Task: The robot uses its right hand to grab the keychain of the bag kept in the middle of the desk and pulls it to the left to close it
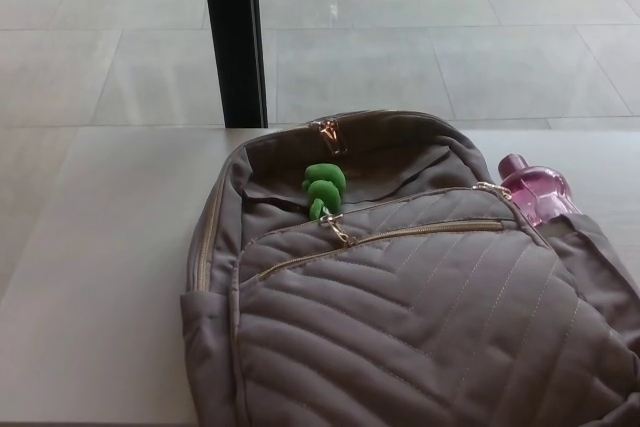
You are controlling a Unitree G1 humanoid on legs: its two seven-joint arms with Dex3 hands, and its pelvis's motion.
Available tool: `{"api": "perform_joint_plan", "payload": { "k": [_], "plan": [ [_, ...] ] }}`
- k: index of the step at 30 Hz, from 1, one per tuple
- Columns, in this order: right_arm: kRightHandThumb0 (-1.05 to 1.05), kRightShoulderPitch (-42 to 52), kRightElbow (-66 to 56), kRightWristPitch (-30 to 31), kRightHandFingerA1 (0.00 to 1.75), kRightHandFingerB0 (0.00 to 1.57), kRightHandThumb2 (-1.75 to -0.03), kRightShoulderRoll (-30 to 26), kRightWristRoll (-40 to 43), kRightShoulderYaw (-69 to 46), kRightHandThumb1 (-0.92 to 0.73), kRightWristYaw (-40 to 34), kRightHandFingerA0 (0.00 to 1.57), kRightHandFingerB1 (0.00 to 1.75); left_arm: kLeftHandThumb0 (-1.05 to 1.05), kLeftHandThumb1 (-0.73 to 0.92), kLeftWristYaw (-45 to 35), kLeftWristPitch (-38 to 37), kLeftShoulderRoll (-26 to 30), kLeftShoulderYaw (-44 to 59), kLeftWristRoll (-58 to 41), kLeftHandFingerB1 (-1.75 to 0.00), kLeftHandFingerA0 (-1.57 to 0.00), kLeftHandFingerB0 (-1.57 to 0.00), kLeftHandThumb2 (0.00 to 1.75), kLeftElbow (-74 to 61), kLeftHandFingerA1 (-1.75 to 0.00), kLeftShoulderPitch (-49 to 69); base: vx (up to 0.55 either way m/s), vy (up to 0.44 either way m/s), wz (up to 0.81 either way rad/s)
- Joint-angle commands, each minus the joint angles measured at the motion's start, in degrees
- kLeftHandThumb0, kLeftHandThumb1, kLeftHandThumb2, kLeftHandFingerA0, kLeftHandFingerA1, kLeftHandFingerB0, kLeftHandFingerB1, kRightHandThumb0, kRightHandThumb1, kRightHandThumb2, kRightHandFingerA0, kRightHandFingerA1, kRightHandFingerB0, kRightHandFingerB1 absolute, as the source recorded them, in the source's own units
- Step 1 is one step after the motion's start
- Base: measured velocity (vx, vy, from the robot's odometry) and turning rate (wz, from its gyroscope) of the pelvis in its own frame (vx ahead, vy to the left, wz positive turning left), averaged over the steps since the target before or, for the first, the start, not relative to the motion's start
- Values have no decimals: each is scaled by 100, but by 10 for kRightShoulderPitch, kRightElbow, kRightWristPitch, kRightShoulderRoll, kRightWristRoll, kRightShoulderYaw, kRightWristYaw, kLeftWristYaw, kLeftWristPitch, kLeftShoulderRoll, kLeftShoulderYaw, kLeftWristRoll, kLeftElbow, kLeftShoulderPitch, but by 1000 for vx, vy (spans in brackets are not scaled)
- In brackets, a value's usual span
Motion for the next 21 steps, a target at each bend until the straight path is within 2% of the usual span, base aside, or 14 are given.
{"api": "perform_joint_plan", "payload": {
  "k": [1,7,8,10,11,12,13,14,15,16,18,19,20,21],
  "plan": [
    [-56,0,4,-40,56,69,-57,-20,-22,28,-54,-23,111,47,-66,87,8,-8,9,-11,16,-41,-69,-44,66,2,-51,3,0,0,0],
    [-59,-6,8,-50,55,64,-57,-19,-20,39,-56,-34,112,46,-69,85,-8,-6,10,-1,3,-40,-69,-42,65,-3,-53,-7,0,0,0],
    [-58,-7,10,-50,56,64,-57,-20,-20,41,-56,-35,112,46,-69,69,-5,-9,10,-6,10,-53,-63,-36,105,-4,-65,-7,0,0,0],
    [-59,-9,12,-51,56,62,-57,-22,-21,43,-56,-37,113,45,-69,69,-9,-14,11,-14,16,-53,-63,-35,105,-9,-65,-5,0,0,0],
    [-59,-10,14,-55,55,59,-58,-21,-22,45,-56,-36,111,45,-68,87,-12,-15,12,-14,15,-40,-71,-42,66,-14,-53,-3,0,0,0],
    [-66,-10,12,-62,54,52,-58,-21,-25,48,-56,-34,104,43,-65,89,-7,-25,13,-21,22,-40,-72,-42,68,-21,-52,-1,0,0,0],
    [-66,-10,12,-64,54,52,-58,-21,-25,49,-56,-34,104,43,-65,89,-6,-26,14,-22,23,-40,-72,-42,68,-23,-52,-1,0,0,0],
    [-67,-10,8,-63,55,47,-58,-19,-19,46,-56,-31,87,42,-65,87,-12,-20,13,-16,14,-41,-71,-49,66,-24,-55,-5,0,0,0],
    [-67,-9,4,-61,56,45,-58,-16,-14,43,-57,-28,75,41,-63,80,-24,-7,9,6,-12,-44,-62,-51,64,-21,-59,-13,0,0,0],
    [-67,-8,0,-59,56,45,-58,-15,-10,41,-57,-25,75,41,-63,80,-40,8,2,35,-43,-44,-62,-51,64,-14,-59,-22,0,0,0],
    [-66,-10,-1,-56,56,44,-58,-13,-9,40,-57,-24,65,40,-64,81,-40,-20,6,30,-21,-43,-61,-50,64,-7,-51,-18,0,0,0],
    [-66,-14,0,-54,57,45,-58,-12,-5,37,-57,-24,63,40,-64,79,-53,-8,2,46,-36,-44,-60,-49,64,-4,-54,-30,0,0,0],
    [-66,-11,-2,-58,66,38,-87,-12,-4,37,-45,-18,55,52,-65,79,-51,-8,2,47,-32,-43,-60,-49,64,-1,-51,-32,0,0,0],
    [-73,-7,0,-59,65,40,-87,-13,-5,37,-49,-15,53,49,-66,79,-40,-20,2,38,-17,-42,-63,-49,64,-1,-50,-24,0,0,0]
  ]
}}
